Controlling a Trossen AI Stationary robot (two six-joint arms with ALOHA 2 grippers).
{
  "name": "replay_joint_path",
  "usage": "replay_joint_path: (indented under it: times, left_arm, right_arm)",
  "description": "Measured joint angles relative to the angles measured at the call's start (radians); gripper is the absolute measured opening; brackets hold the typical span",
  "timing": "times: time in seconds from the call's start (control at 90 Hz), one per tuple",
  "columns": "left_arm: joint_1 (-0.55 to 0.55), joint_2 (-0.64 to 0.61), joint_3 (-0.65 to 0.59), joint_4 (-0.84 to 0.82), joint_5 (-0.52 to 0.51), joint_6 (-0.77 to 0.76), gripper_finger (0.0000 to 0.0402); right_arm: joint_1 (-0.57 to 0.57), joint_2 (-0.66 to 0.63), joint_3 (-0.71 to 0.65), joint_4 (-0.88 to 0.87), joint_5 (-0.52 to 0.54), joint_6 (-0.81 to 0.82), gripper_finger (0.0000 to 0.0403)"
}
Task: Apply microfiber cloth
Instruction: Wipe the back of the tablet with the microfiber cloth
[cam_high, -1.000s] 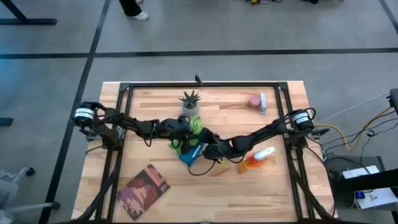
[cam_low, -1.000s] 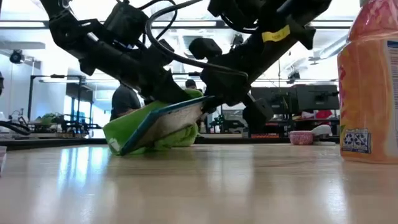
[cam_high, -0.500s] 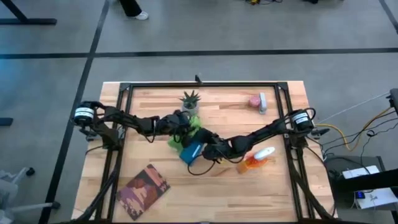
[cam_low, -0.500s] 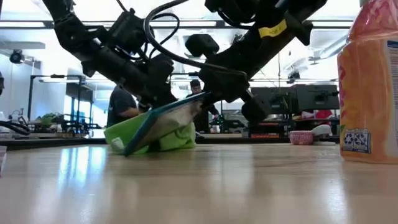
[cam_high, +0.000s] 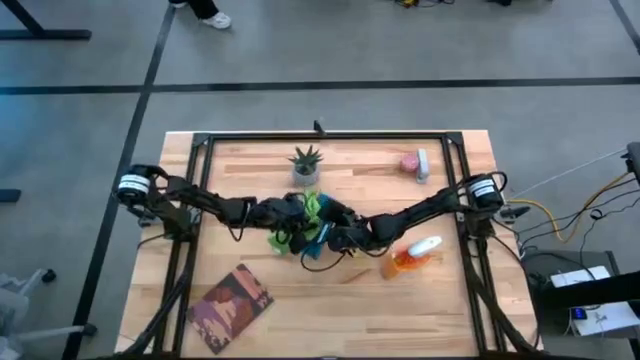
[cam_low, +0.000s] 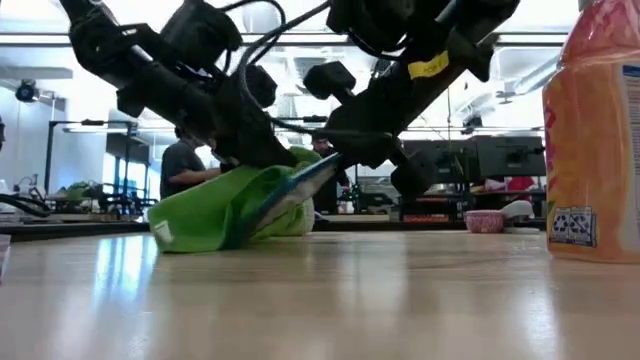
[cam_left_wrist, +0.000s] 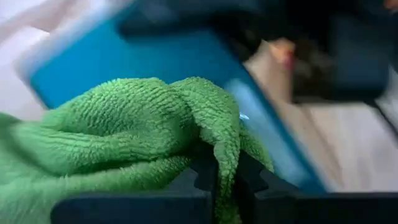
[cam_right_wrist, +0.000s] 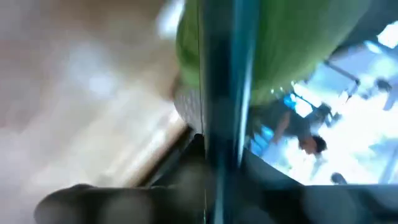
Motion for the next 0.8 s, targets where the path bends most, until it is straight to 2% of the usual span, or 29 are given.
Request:
replay_joint_path:
  times: [0.167,0.344,0.456,0.622,0.8]
  left_arm:
    - [-0.031,-0.001,0.001,-0.043,-0.048,-0.005,0.0000]
    - [-0.030,-0.001,-0.001,-0.239,-0.086,-0.047,0.0000]
    - [-0.037,0.003,-0.002,-0.311,-0.105,-0.080,0.0000]
    - [-0.052,0.007,-0.014,-0.273,-0.116,-0.085,0.0000]
    - [-0.055,0.010,-0.021,-0.116,-0.212,-0.031,0.0000]
  right_arm:
    - [-0.003,-0.010,0.000,-0.024,0.019,-0.001,0.0013]
    - [-0.006,-0.023,0.000,-0.109,0.127,0.015,0.0013]
    - [-0.015,-0.052,0.001,-0.149,0.146,0.070,0.0013]
    - [-0.028,-0.115,0.001,-0.207,0.139,0.175,0.0013]
    - [-0.038,-0.198,-0.001,-0.352,0.088,0.393,0.0013]
